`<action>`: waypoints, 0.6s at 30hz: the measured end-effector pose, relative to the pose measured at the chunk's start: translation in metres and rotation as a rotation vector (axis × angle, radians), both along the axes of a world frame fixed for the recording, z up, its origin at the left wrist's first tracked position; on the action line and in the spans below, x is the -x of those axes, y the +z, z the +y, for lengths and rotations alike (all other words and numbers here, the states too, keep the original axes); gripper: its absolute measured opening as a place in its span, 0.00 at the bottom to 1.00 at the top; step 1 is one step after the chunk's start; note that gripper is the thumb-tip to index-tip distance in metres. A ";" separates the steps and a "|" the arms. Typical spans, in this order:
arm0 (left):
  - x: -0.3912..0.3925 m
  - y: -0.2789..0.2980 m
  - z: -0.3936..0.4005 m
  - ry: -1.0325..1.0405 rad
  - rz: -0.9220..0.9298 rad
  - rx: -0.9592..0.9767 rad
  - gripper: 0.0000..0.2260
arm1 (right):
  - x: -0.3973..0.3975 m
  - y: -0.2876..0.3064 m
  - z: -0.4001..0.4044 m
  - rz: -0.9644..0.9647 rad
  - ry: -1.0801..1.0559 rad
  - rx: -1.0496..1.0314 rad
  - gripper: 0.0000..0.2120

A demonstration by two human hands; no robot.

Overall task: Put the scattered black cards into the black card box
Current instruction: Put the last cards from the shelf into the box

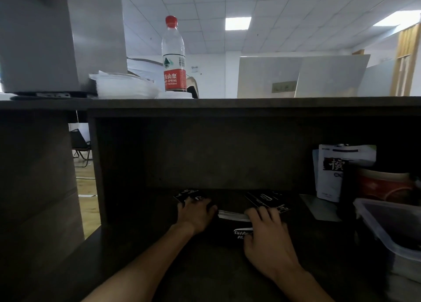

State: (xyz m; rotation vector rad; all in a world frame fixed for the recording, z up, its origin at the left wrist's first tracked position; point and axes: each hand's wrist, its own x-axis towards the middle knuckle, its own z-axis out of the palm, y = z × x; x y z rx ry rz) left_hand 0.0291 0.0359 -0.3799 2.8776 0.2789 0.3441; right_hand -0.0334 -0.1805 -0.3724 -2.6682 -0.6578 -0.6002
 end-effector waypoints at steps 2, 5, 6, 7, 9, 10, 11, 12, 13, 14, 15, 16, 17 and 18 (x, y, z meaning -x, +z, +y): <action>0.007 -0.001 0.004 -0.029 -0.073 0.009 0.15 | 0.001 0.001 -0.001 -0.002 0.009 -0.004 0.25; 0.017 0.000 0.010 -0.031 -0.167 0.087 0.11 | 0.003 0.002 -0.002 -0.014 0.020 -0.011 0.25; 0.020 -0.001 0.011 0.013 -0.169 0.076 0.14 | 0.004 0.002 -0.002 -0.018 0.024 -0.012 0.25; 0.022 -0.001 0.013 0.084 -0.155 0.047 0.19 | 0.005 0.002 -0.003 -0.022 0.026 -0.012 0.25; 0.028 0.000 0.014 0.228 -0.096 0.037 0.30 | 0.006 0.003 -0.003 -0.023 0.027 -0.009 0.25; 0.030 0.000 0.016 0.270 -0.073 0.060 0.33 | 0.007 0.003 -0.003 -0.022 0.030 -0.010 0.25; 0.031 0.001 0.017 0.289 -0.068 0.084 0.34 | 0.007 0.003 -0.003 -0.023 0.031 -0.013 0.25; 0.033 0.003 0.018 0.285 -0.087 0.104 0.33 | 0.007 0.003 -0.003 -0.023 0.032 -0.015 0.25; 0.033 0.005 0.018 0.255 -0.134 0.151 0.29 | 0.007 0.003 -0.003 -0.020 0.032 -0.018 0.25; 0.034 0.008 0.018 0.191 -0.220 0.242 0.21 | 0.006 0.004 -0.004 -0.011 0.034 -0.023 0.25; 0.034 0.011 0.018 0.093 -0.298 0.383 0.12 | 0.006 0.004 -0.004 0.000 0.037 -0.029 0.26; 0.035 0.014 0.017 -0.026 -0.338 0.519 0.06 | 0.006 0.004 -0.003 0.007 0.039 -0.033 0.27; 0.036 0.016 0.015 -0.140 -0.343 0.602 0.08 | 0.005 0.003 -0.003 0.012 0.039 -0.035 0.30; 0.038 0.018 0.012 -0.247 -0.309 0.661 0.12 | 0.005 0.003 -0.002 0.015 0.034 -0.035 0.33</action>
